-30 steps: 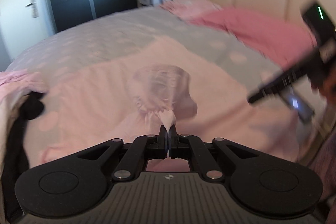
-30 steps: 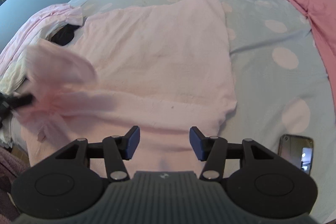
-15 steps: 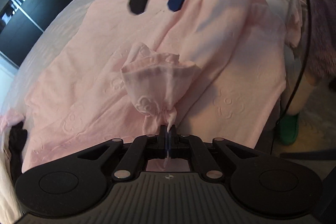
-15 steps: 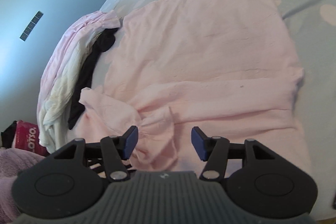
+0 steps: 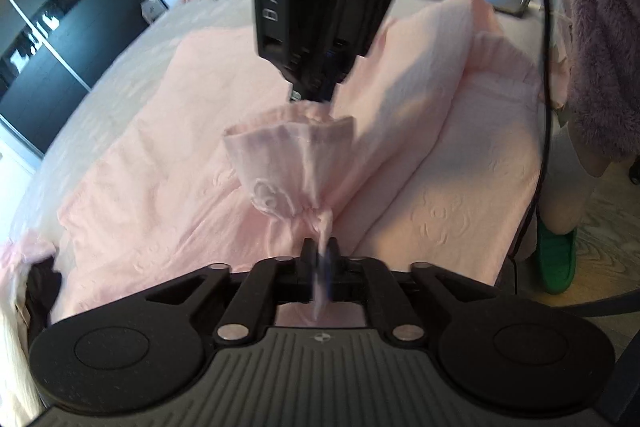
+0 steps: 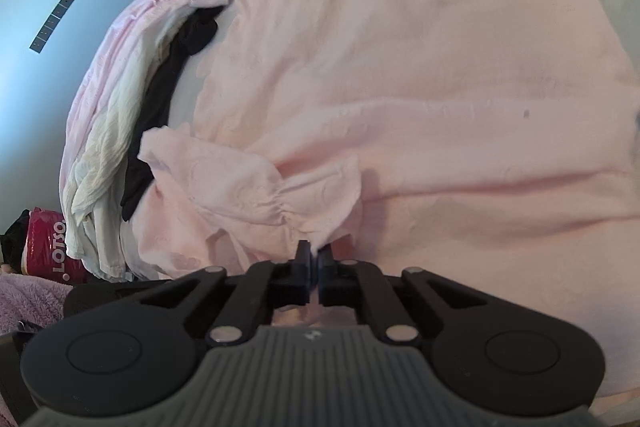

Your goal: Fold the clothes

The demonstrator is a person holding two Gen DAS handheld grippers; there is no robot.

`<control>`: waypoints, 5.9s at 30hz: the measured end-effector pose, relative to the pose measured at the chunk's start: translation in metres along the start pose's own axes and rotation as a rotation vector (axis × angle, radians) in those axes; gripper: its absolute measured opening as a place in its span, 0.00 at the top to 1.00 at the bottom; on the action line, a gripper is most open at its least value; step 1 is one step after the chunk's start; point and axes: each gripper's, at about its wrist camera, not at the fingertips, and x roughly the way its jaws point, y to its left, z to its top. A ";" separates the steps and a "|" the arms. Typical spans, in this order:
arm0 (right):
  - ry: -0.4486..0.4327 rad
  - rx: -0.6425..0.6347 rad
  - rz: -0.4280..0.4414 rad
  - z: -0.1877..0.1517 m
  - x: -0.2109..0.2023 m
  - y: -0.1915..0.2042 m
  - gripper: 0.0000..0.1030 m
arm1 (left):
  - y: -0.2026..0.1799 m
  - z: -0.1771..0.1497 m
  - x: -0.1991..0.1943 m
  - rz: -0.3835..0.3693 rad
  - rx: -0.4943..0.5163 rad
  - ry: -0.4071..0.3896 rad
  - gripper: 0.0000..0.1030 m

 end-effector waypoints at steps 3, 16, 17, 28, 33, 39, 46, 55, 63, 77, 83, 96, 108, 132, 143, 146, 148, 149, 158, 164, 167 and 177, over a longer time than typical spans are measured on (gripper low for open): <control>-0.068 -0.010 0.042 0.009 -0.028 0.011 0.96 | 0.002 0.002 -0.020 0.035 -0.015 -0.079 0.51; -0.334 -0.077 0.038 0.028 -0.152 0.029 0.97 | 0.020 -0.026 -0.055 0.086 -0.094 -0.056 0.51; -0.333 -0.060 0.010 0.028 -0.154 0.020 0.97 | 0.023 -0.028 -0.055 0.092 -0.101 -0.040 0.51; -0.236 0.171 -0.115 0.019 -0.128 -0.078 0.96 | 0.091 -0.039 -0.047 0.027 -0.256 0.067 0.51; -0.175 0.145 -0.138 0.017 -0.108 -0.084 0.96 | 0.166 -0.044 -0.033 0.012 -0.418 0.096 0.57; -0.156 0.115 -0.146 0.018 -0.099 -0.082 0.96 | 0.223 -0.057 0.009 -0.039 -0.383 0.156 0.68; -0.138 0.131 -0.163 0.021 -0.092 -0.091 0.95 | 0.230 -0.069 0.057 -0.125 -0.268 0.158 0.68; -0.159 0.131 -0.145 0.023 -0.099 -0.095 0.96 | 0.253 -0.079 0.046 -0.188 -0.407 0.196 0.98; -0.114 0.048 -0.229 0.032 -0.063 -0.088 0.96 | 0.255 -0.091 0.054 -0.119 -0.415 0.255 0.98; -0.294 -0.294 -0.457 0.007 -0.088 -0.044 0.73 | 0.234 -0.072 -0.004 0.018 -0.417 0.123 0.77; -0.278 -0.451 -0.371 0.004 -0.063 -0.005 0.75 | 0.194 -0.044 -0.015 -0.081 -0.395 0.084 0.77; -0.029 -0.359 -0.433 -0.041 -0.021 -0.061 0.84 | 0.174 -0.082 0.036 -0.094 -0.416 0.284 0.77; -0.138 -0.197 -0.343 0.043 -0.079 -0.073 0.61 | 0.295 -0.064 0.024 -0.051 -0.794 0.164 0.66; -0.212 -0.026 -0.288 0.324 0.049 -0.228 0.43 | 0.469 -0.079 0.241 -0.080 -0.989 -0.040 0.49; -0.214 -0.176 -0.278 0.364 0.085 -0.201 0.94 | 0.468 -0.049 0.249 -0.085 -0.851 -0.128 0.96; -0.266 -0.195 -0.265 0.362 0.062 -0.193 0.95 | 0.473 -0.041 0.226 -0.072 -0.847 -0.157 0.97; -0.293 -0.213 -0.253 0.358 0.040 -0.183 0.96 | 0.476 -0.034 0.206 -0.064 -0.838 -0.175 0.97; -0.306 -0.223 -0.249 0.355 0.028 -0.176 0.96 | 0.476 -0.030 0.194 -0.058 -0.834 -0.186 0.97; -0.416 -0.337 -0.178 0.291 -0.099 -0.110 0.96 | 0.451 -0.003 0.060 -0.046 -0.751 -0.293 0.97; -0.438 -0.392 -0.151 0.208 -0.168 -0.080 0.96 | 0.400 -0.001 -0.034 -0.076 -0.658 -0.347 0.97; -0.438 -0.423 -0.128 0.165 -0.194 -0.070 0.96 | 0.372 -0.006 -0.071 -0.111 -0.626 -0.354 0.97; -0.280 -0.480 -0.098 0.033 -0.199 -0.067 0.95 | 0.275 -0.054 -0.106 -0.252 -0.537 -0.168 0.97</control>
